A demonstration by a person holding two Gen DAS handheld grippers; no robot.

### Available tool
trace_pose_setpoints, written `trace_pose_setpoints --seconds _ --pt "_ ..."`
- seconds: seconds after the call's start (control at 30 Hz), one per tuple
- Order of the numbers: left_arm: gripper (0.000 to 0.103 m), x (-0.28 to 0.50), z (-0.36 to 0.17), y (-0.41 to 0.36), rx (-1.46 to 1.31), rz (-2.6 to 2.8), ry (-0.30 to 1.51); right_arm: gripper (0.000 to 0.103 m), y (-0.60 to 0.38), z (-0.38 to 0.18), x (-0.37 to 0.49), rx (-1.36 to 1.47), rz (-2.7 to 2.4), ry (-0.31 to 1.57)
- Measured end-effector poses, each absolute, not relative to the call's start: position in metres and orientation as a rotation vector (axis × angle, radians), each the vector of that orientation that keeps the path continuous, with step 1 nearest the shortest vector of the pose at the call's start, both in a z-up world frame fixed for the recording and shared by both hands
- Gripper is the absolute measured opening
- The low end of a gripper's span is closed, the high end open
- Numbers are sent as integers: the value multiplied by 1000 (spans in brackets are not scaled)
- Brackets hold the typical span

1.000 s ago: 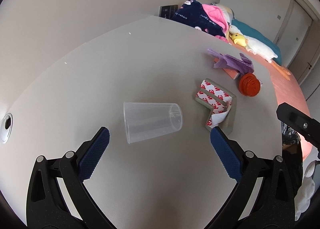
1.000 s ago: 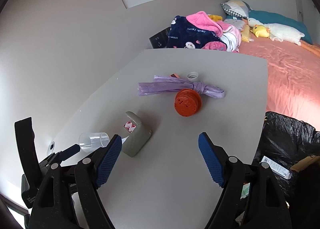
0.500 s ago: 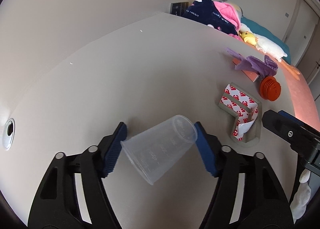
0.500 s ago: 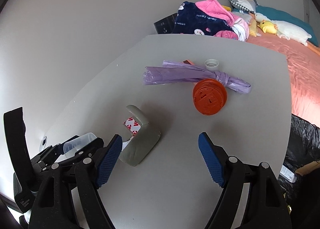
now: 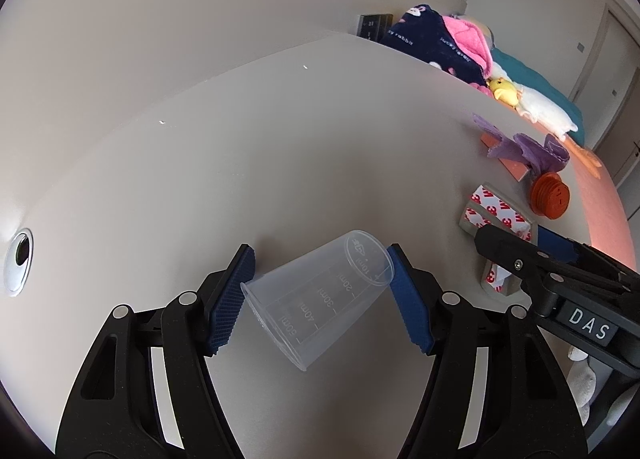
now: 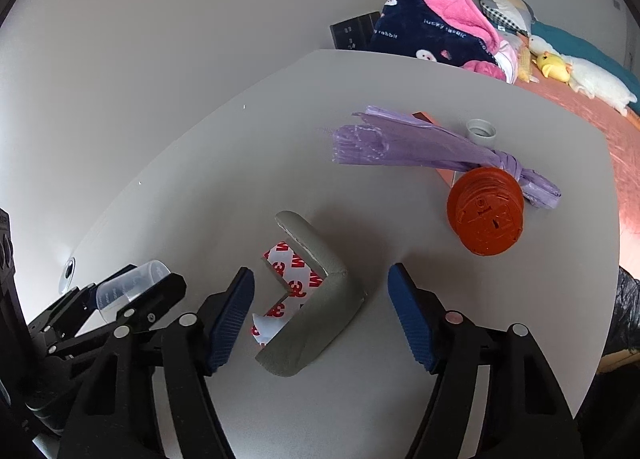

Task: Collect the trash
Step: 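Grasp the clear plastic cup with the left gripper while the right grasps the grey tape roll, then lift the cup and tape roll and carry them over the trash bin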

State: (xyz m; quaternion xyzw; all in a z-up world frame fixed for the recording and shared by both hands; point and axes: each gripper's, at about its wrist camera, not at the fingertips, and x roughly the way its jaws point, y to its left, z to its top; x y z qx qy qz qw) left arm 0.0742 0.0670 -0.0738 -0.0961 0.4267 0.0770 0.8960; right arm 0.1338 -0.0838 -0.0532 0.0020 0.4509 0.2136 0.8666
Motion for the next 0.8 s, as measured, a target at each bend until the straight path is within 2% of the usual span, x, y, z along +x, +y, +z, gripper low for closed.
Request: trace_pose_setpoints --seconds 0.07,0.1,0.13,0.8 --pt "65 74 -74 70 -203 171 884 59 -79 -53 131 -46 441 931" --pt "65 74 -74 71 -203 173 884 50 -77 -54 131 -58 442 927" --pt "65 74 -74 71 -203 173 885 48 -76 -54 130 -69 442 926" --pt "65 66 -50 62 -214 122 834 46 -92 -16 112 0 502 889"
